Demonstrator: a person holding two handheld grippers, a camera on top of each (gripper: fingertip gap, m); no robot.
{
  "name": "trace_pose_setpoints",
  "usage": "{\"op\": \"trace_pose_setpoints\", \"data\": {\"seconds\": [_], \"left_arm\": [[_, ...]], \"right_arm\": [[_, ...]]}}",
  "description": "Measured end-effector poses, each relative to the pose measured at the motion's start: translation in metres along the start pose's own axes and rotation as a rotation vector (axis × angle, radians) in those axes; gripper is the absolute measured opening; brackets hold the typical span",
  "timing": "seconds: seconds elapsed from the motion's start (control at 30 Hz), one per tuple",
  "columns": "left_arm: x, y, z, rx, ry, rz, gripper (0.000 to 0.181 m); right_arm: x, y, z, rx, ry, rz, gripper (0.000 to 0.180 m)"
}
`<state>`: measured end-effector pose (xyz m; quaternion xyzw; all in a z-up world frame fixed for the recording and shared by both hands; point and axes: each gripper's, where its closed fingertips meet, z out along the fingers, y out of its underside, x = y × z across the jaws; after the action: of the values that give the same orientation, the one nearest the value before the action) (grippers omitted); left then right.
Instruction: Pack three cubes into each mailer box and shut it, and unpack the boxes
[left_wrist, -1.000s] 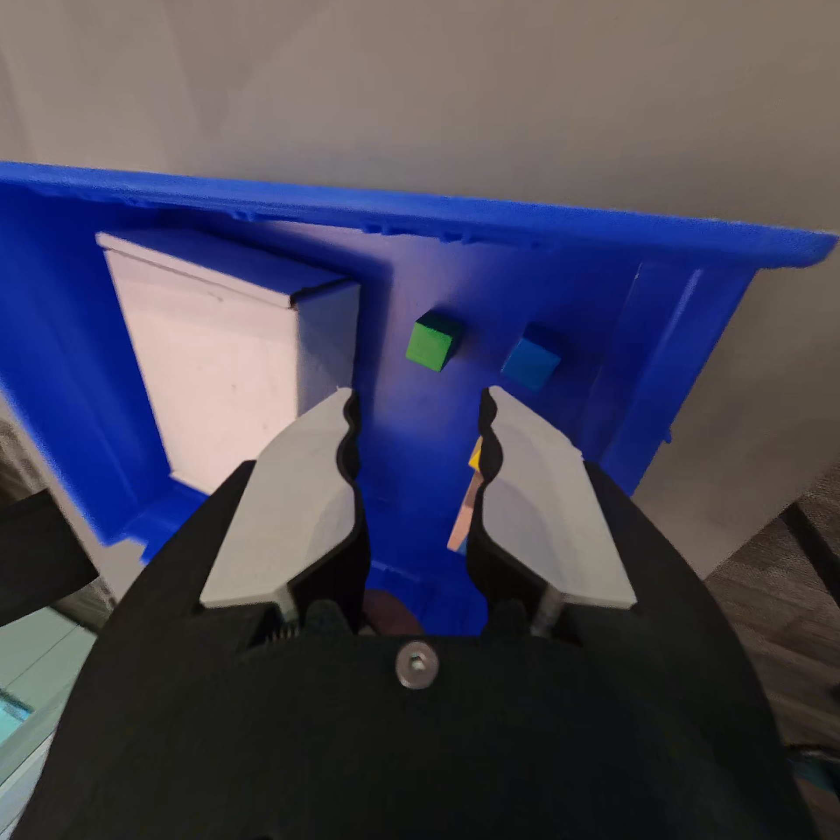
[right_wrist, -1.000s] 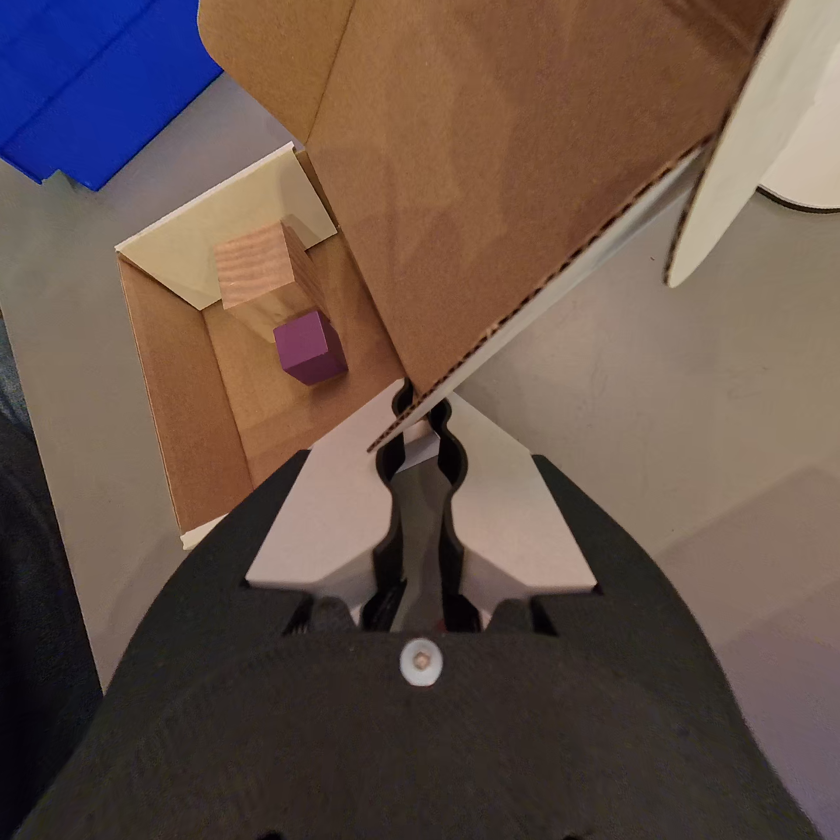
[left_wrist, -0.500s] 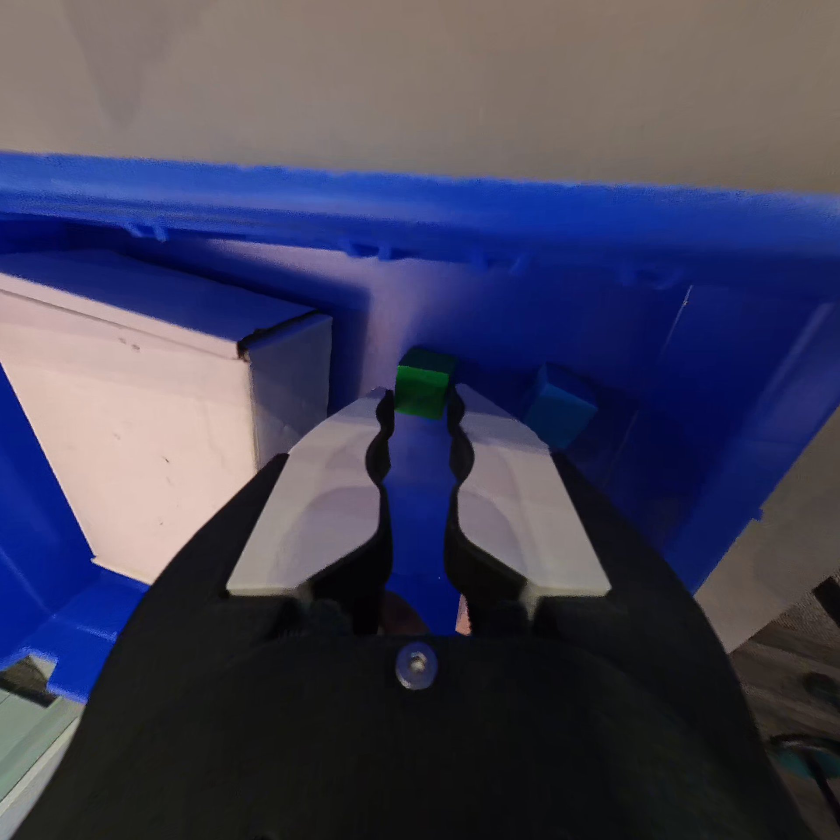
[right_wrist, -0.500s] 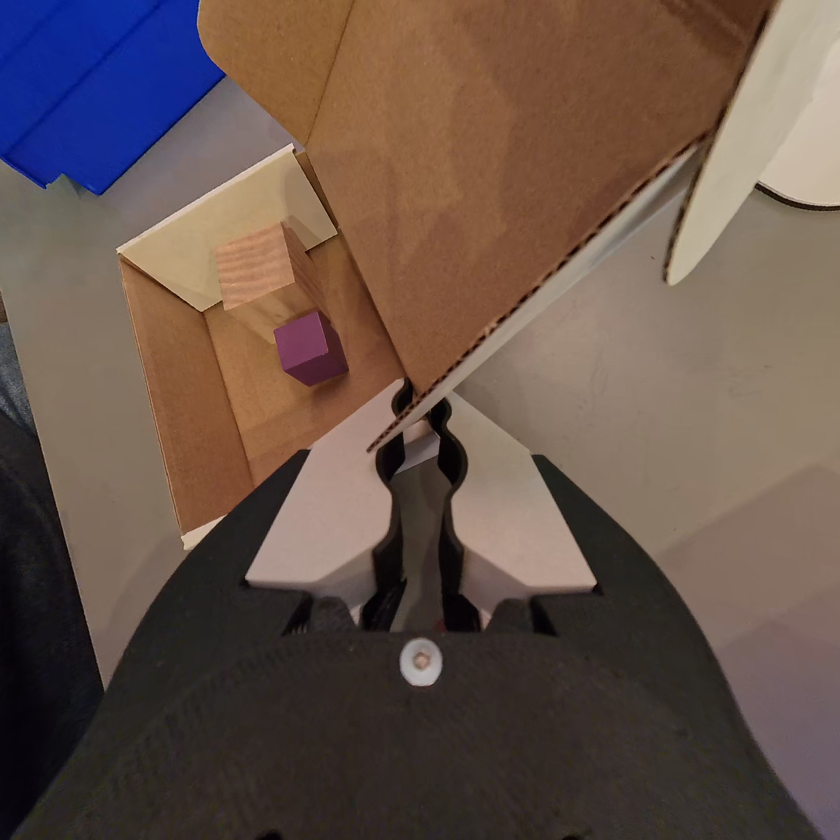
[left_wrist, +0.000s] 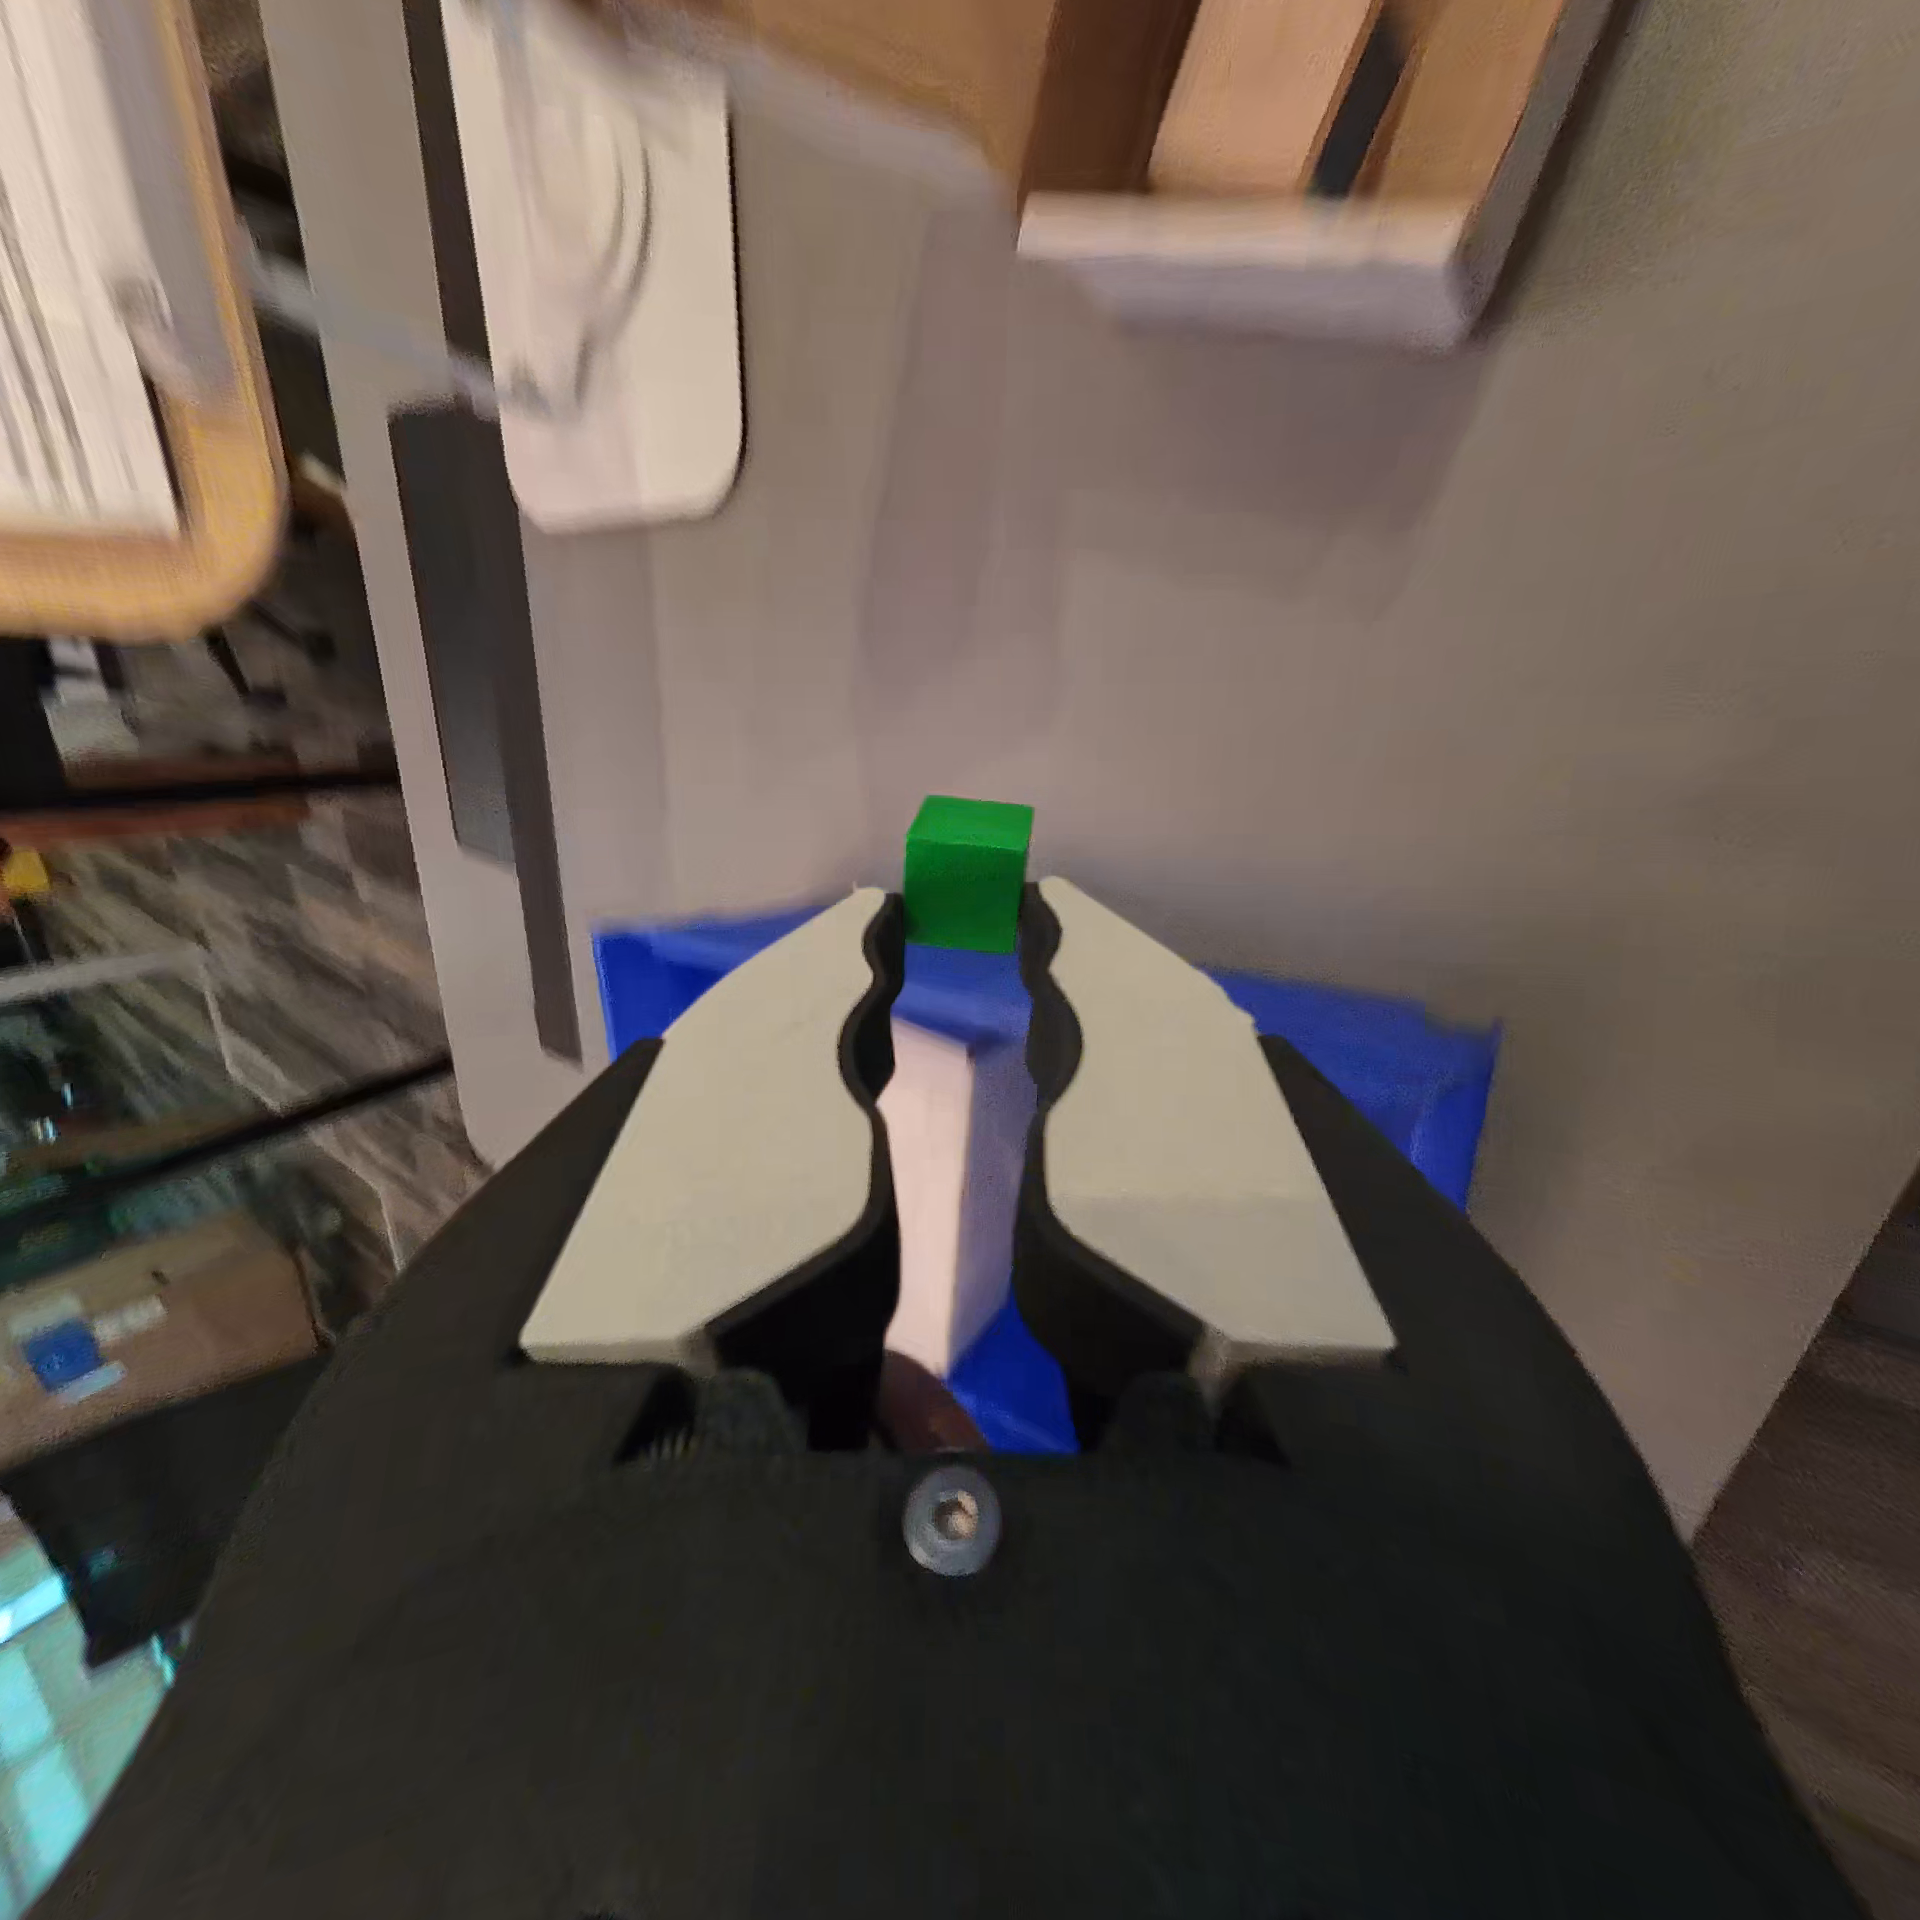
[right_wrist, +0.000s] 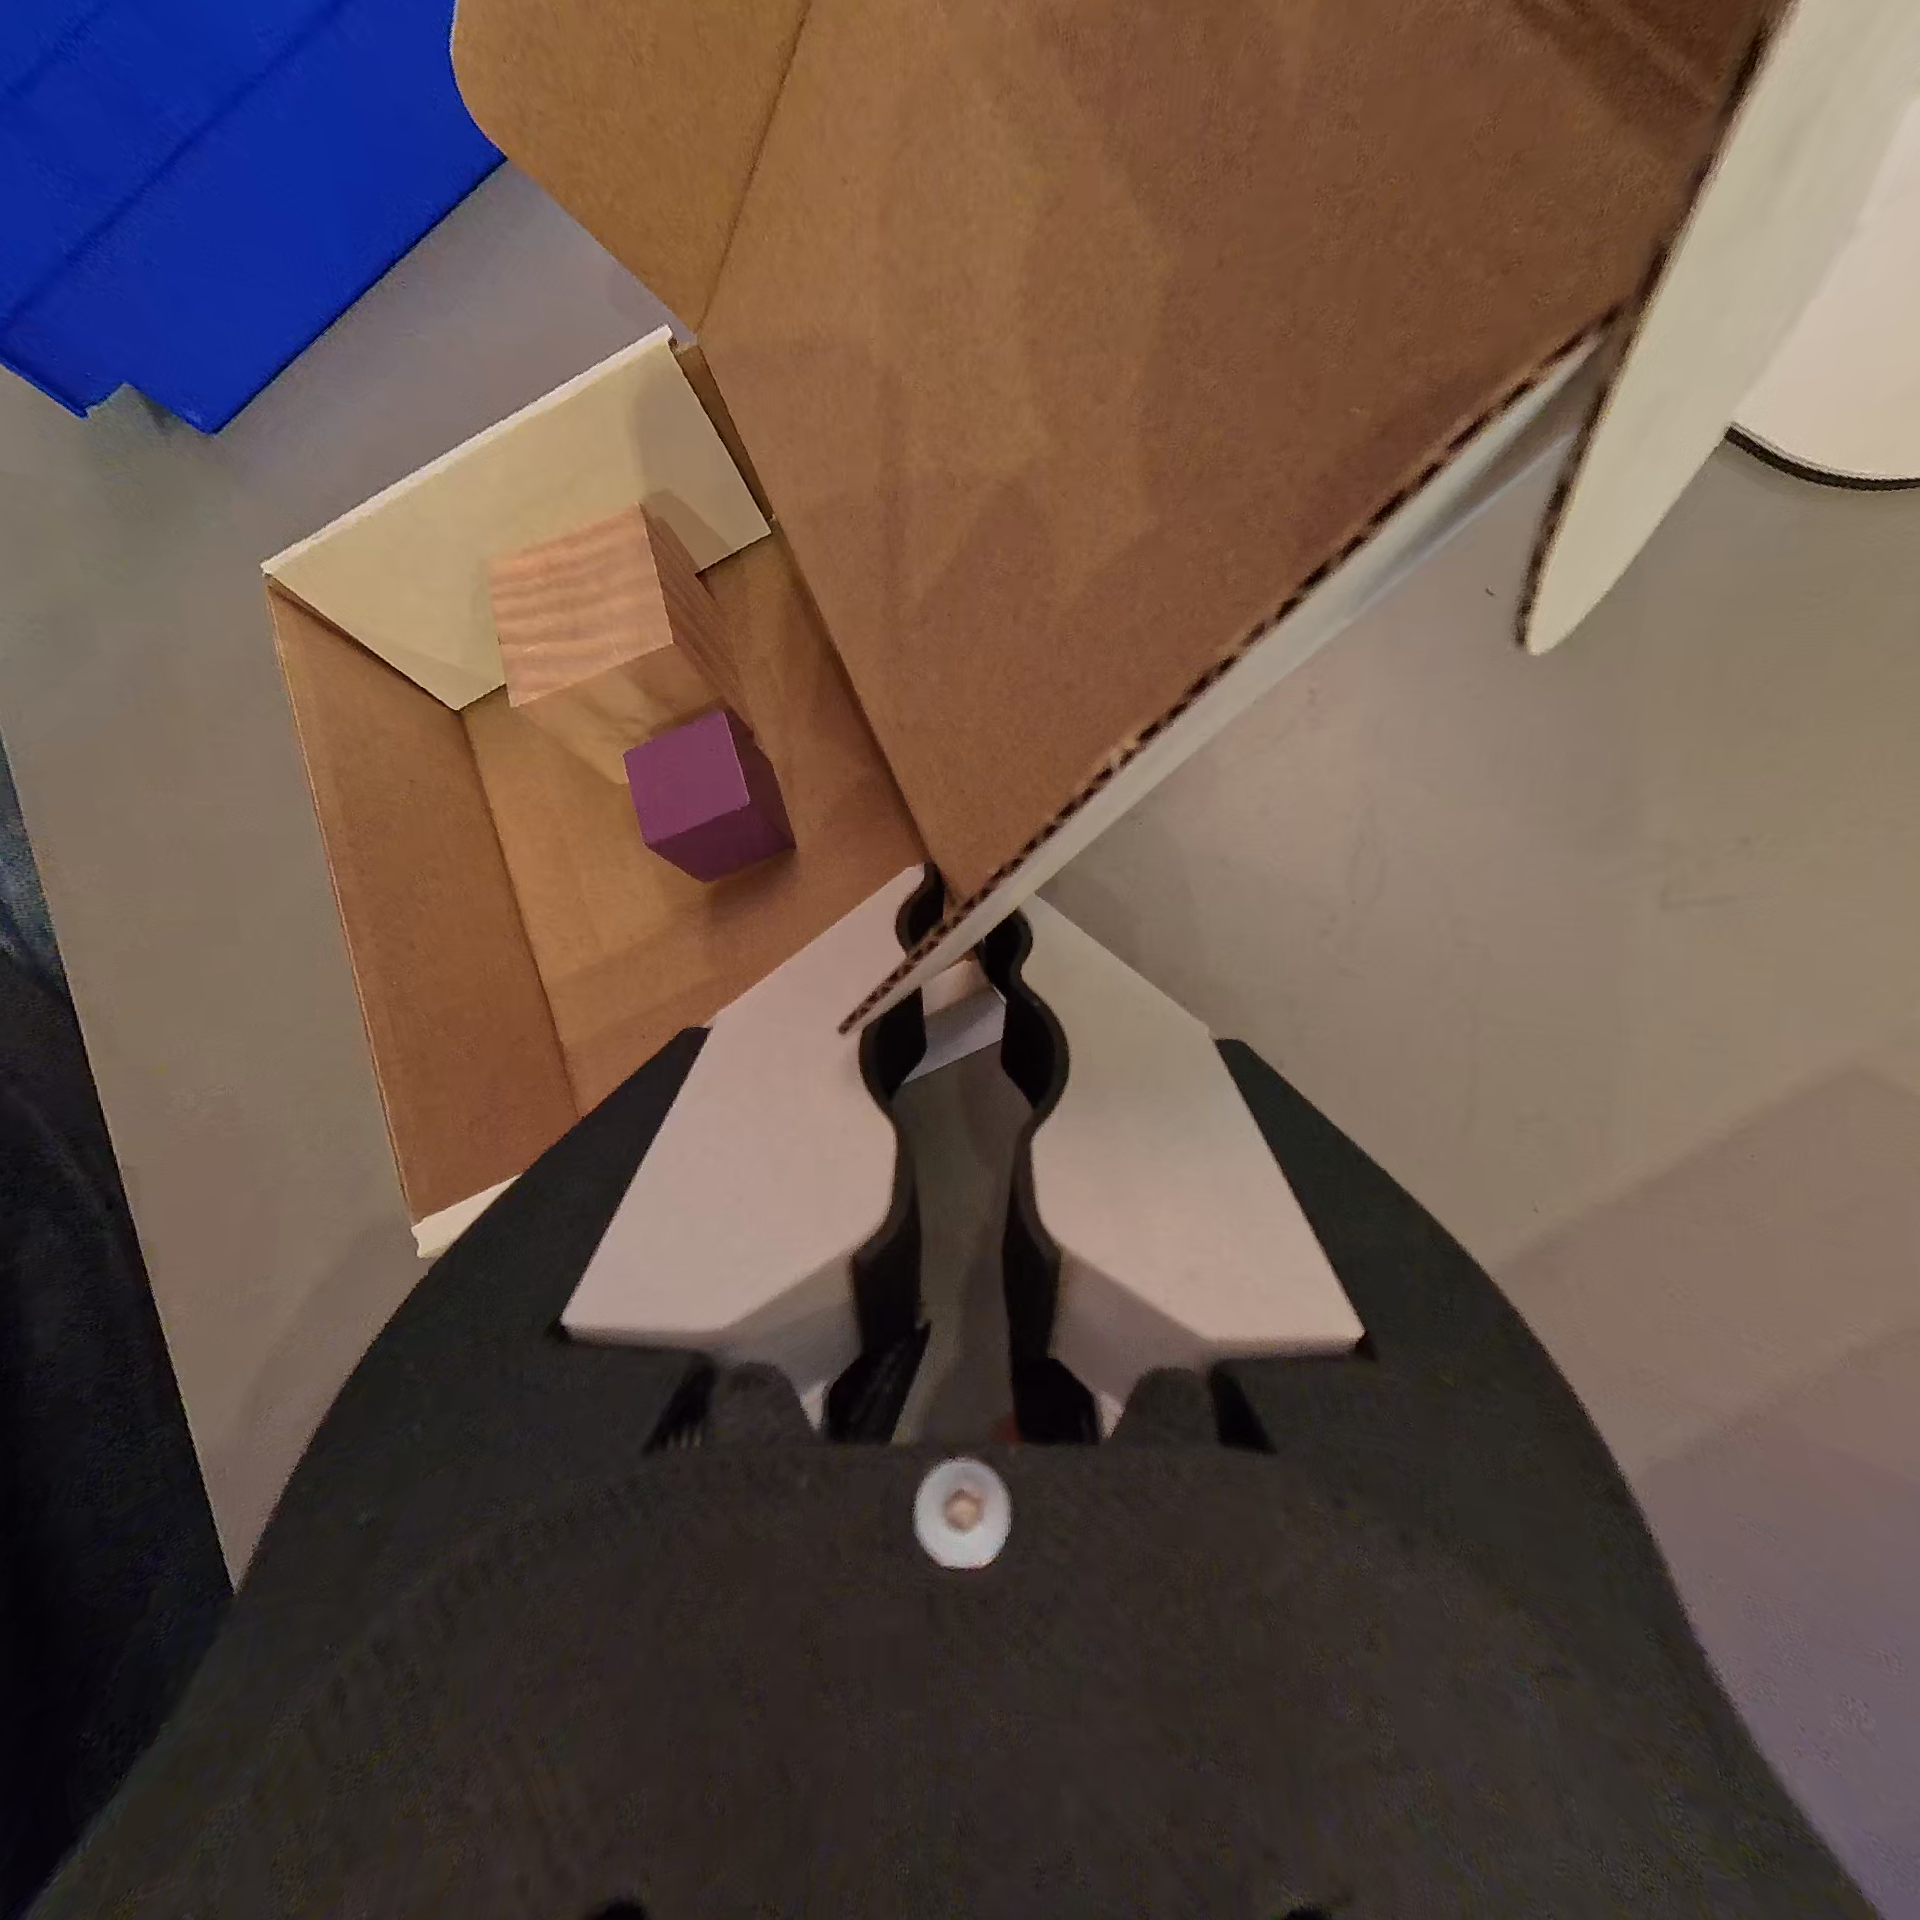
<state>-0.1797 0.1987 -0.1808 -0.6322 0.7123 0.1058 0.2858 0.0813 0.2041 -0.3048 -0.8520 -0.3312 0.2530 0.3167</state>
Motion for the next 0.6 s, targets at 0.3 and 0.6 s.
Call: {"op": "trace_pose_setpoints", "data": {"seconds": [0.3, 0.6], "left_arm": [[0.049, -0.181, 0.077, 0.145, 0.161, 0.182, 0.021], [0.079, -0.204, 0.138, 0.077, 0.303, 0.127, 0.021]], "right_arm": [[0.000, 0.001, -0.001, 0.006, 0.004, 0.002, 0.005], [0.000, 0.001, -0.001, 0.010, -0.013, 0.001, 0.006]]}}
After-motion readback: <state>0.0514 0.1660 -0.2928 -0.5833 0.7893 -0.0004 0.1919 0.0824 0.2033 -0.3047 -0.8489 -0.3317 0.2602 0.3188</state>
